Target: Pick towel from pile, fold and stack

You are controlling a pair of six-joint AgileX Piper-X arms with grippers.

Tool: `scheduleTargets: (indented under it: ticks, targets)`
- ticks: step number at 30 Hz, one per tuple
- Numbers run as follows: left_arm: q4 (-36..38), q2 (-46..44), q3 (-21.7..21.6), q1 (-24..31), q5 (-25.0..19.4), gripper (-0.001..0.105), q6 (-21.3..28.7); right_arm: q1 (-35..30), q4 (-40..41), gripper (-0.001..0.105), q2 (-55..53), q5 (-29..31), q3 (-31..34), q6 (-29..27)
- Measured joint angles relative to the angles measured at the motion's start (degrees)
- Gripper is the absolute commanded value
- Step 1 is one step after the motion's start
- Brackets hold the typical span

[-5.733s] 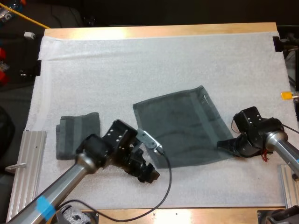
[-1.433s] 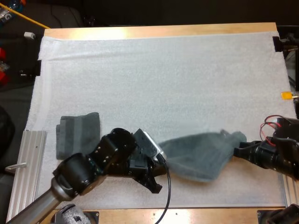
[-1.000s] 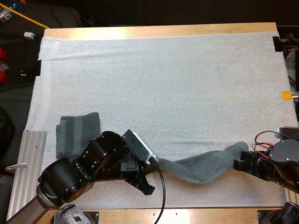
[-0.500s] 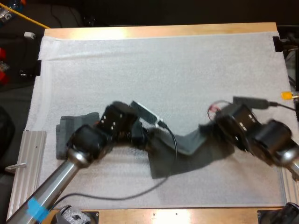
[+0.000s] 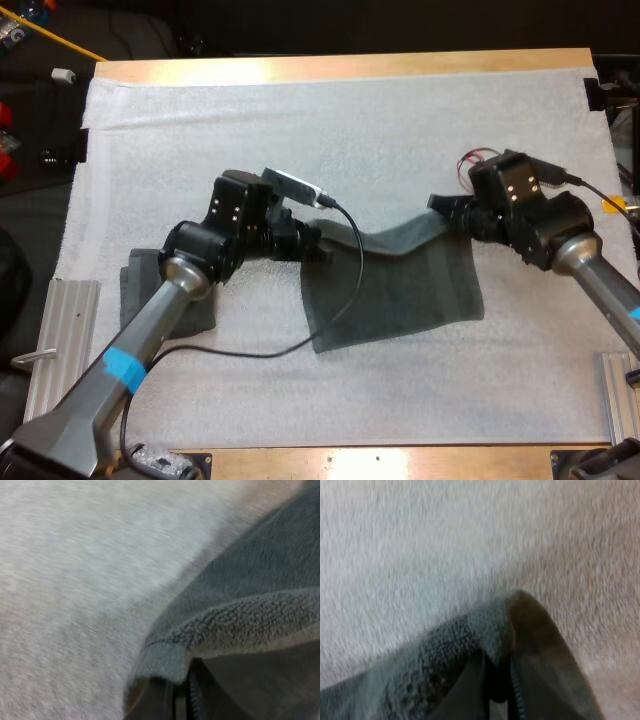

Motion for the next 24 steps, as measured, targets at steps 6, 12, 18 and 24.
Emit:
scheduleTargets:
  ticks: [6, 12, 18, 24]
  targets:
    - [-5.72, 5.31, 0.0, 3.0, 1.63, 0.0, 0.0, -2.92, -5.56, 0.0, 4.69, -3.85, 0.0, 1.04]
    - [-10.57, 9.64, 0.0, 4.5, 1.98, 0.0, 0.0, -3.36, -11.65, 0.0, 8.61, -5.34, 0.0, 3.38]
    - [-13.78, 14.09, 0.0, 4.59, 2.28, 0.0, 0.0, -3.61, -17.54, 0.004, 12.44, -6.36, 0.0, 4.98]
    - [-17.45, 16.22, 0.0, 4.59, 2.79, 0.023, -1.31, -3.64, -27.48, 0.05, 15.12, -8.7, 0.0, 7.83]
